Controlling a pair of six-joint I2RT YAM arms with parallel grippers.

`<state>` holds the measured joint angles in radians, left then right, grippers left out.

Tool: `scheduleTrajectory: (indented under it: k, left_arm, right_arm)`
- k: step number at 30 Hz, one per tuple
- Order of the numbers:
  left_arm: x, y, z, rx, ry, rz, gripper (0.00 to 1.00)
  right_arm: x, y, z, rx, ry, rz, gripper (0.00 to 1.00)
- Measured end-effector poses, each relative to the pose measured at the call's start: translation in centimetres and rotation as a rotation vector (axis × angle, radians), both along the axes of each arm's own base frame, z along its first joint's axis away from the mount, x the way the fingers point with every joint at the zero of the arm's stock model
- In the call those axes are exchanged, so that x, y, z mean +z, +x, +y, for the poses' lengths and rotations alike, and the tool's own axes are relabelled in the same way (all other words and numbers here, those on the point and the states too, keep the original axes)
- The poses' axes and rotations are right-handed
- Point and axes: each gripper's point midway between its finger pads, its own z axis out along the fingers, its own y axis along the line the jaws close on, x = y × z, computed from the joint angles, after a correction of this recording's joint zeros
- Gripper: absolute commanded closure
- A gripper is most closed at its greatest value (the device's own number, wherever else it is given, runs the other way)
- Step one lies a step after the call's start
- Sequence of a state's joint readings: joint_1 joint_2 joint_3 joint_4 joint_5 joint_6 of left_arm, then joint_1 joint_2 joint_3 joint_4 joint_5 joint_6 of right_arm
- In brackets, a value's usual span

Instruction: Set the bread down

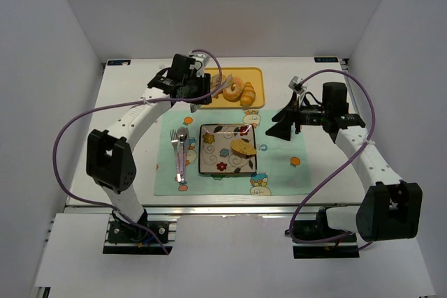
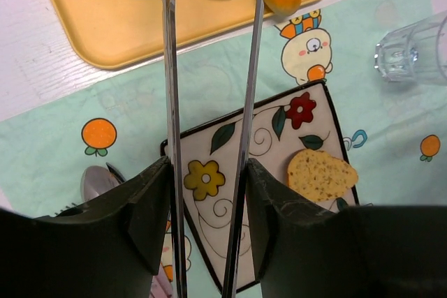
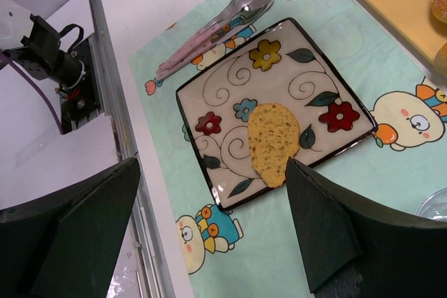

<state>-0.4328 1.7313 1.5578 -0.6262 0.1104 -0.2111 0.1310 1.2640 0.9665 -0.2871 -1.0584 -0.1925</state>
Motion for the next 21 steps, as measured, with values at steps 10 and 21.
scheduleTrajectory:
  k: [10, 21]
  left_arm:
    - [-2.7, 1.8, 0.2, -0.027, -0.008, 0.037, 0.46]
    - [-4.5, 2.9, -0.2, -0.050, -0.021, 0.051, 0.46]
  right_arm:
    - [-0.1, 0.0, 0.0, 0.001, -0.001, 0.003, 0.11]
    - [-0.6, 0.1, 0.0, 0.003, -0.006, 0.019, 0.11]
